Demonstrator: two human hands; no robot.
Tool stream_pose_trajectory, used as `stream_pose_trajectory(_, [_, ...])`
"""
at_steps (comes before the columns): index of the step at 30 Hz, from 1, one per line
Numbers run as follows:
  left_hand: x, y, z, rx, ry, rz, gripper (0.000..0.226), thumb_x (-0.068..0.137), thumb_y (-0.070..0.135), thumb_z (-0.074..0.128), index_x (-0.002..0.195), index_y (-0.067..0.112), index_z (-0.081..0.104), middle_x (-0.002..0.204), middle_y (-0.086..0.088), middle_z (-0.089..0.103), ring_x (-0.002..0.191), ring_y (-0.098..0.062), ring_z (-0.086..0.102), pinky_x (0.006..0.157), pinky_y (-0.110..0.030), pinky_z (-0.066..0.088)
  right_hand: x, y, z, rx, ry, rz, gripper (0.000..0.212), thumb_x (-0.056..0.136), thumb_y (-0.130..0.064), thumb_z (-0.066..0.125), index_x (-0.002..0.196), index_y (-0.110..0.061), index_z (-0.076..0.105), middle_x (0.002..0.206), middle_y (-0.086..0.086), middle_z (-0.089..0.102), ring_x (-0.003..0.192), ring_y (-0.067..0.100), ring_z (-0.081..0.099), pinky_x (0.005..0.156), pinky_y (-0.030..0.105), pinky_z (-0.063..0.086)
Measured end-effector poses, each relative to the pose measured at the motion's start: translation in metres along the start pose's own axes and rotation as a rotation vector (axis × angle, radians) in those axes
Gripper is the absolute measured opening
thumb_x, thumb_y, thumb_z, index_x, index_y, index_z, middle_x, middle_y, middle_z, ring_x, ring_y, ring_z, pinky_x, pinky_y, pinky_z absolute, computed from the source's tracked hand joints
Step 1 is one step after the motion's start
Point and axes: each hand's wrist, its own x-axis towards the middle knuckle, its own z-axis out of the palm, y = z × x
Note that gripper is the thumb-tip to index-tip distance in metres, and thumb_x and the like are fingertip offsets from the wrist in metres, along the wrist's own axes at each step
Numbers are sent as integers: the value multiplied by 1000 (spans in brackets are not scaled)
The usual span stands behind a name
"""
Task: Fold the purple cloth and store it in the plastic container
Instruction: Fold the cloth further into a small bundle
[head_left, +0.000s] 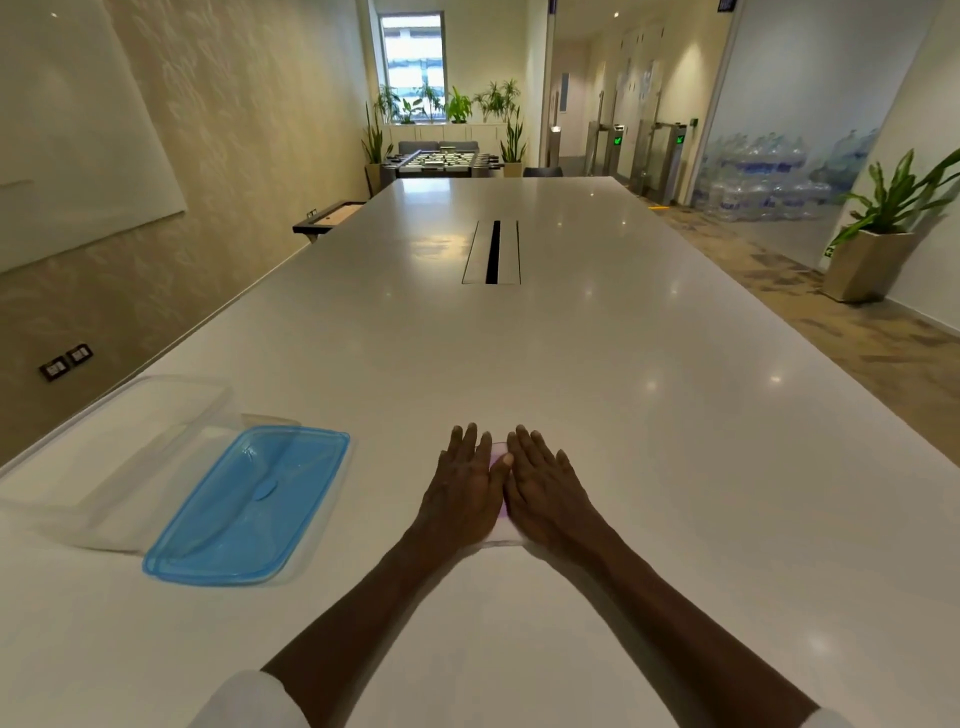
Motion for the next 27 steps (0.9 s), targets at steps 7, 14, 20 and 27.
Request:
stream_pose_trajectory(7, [10,-10,-2,9,-44,61,72,96,56,3,152,12,15,163,-8,5,150,-20,-6,123,-43,3,17,0,14,-46,42,89,63,99,-40,3,154,-11,-4,163,5,-9,149,23,-15,118,51,-6])
stream_pose_trajectory(14, [13,-7,-6,-75,-87,-15,79,94,62,9,150,8,21,161,-19,12,151,-27,1,123,-41,6,13,-6,14,14,73,154,61,102,-35,12,153,-4,0,163,12,-4,150,27,-9,120,50,1])
stream_pose_trajectory(20, [-2,0,-20,-168,35,-144,63,98,39,43,147,2,28,155,-20,29,146,-29,22,118,-34,16,14,-8,5,151,137,202,84,86,-53,4,135,7,38,140,26,46,131,38,41,110,40,29])
stream_pose_trajectory(27, [3,-11,-45,-491,56,-501,51,89,33,58,130,4,52,128,-17,59,107,-28,61,88,-30,49,2,3,-17,371,287,349,35,91,-38,53,69,-12,45,80,12,60,74,29,52,62,31,34])
